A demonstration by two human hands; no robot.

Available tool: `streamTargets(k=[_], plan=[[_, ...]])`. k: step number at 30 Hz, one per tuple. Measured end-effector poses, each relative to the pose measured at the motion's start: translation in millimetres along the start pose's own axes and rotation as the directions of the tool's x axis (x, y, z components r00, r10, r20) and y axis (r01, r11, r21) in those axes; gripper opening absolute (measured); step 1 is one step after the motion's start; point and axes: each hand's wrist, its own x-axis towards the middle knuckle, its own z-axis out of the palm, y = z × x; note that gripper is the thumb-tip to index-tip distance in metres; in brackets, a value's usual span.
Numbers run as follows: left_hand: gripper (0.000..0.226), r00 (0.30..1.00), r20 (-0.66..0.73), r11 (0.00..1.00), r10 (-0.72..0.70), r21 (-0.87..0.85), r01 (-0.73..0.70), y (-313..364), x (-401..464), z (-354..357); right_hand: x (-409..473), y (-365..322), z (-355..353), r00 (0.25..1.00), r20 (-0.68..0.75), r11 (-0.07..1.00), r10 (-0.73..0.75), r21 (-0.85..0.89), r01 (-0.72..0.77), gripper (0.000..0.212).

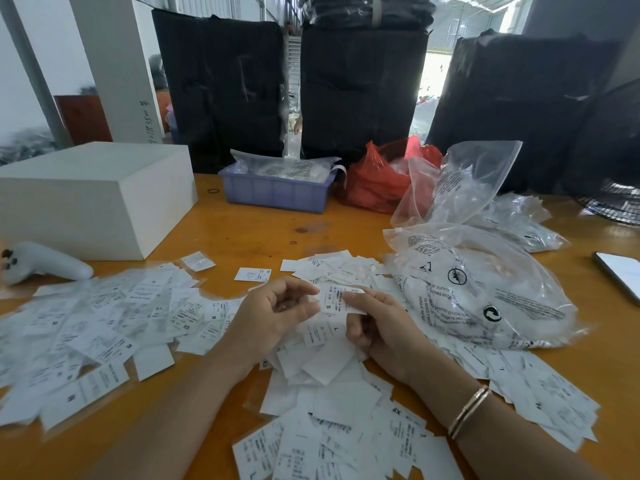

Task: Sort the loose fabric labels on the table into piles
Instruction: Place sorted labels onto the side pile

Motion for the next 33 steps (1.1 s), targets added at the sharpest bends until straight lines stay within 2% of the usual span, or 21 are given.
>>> streamTargets(k=[5,10,15,22,27,29,31,33], plan=[[0.016,0.999,0.039,0.998,0.020,-0.058,-0.017,1,-1,-1,1,0,-1,0.998,-0.009,0.998,-0.068,0.016,0.068,0.028],[0.017,0.999,0.032,0.999,0.028,-0.043,-0.026,2,0,-1,0,2,-2,0.990,0.005,0.986,-0.139,-0.091,0.139,0.023],[0.018,0.999,-0.006,0.999,0.033,-0.013,-0.033,0,1,-1,1,5,-2,0.991,0.057,0.972,-0.122,-0.197,0.131,0.011],[0.024,0.999,-0.011,0.998,0.053,-0.016,-0.053,-1,2,-1,1,7,-3,0.992,0.091,0.952,-0.093,-0.282,0.115,0.013],[0.025,0.999,0.030,0.998,0.044,-0.051,-0.043,1,1,0,-1,7,0,0.988,0.114,0.896,-0.103,-0.420,0.142,0.015],[0.025,0.998,0.033,0.997,0.051,-0.060,-0.049,2,0,0,-2,7,3,0.987,0.103,0.857,-0.123,-0.490,0.158,0.009],[0.026,0.999,0.034,0.998,0.041,-0.043,-0.040,2,0,0,-2,8,5,0.984,0.094,0.819,-0.153,-0.546,0.179,0.004],[0.024,1.000,0.014,1.000,0.016,0.002,-0.016,1,0,1,-2,9,7,0.981,0.075,0.814,-0.178,-0.549,0.190,0.007]])
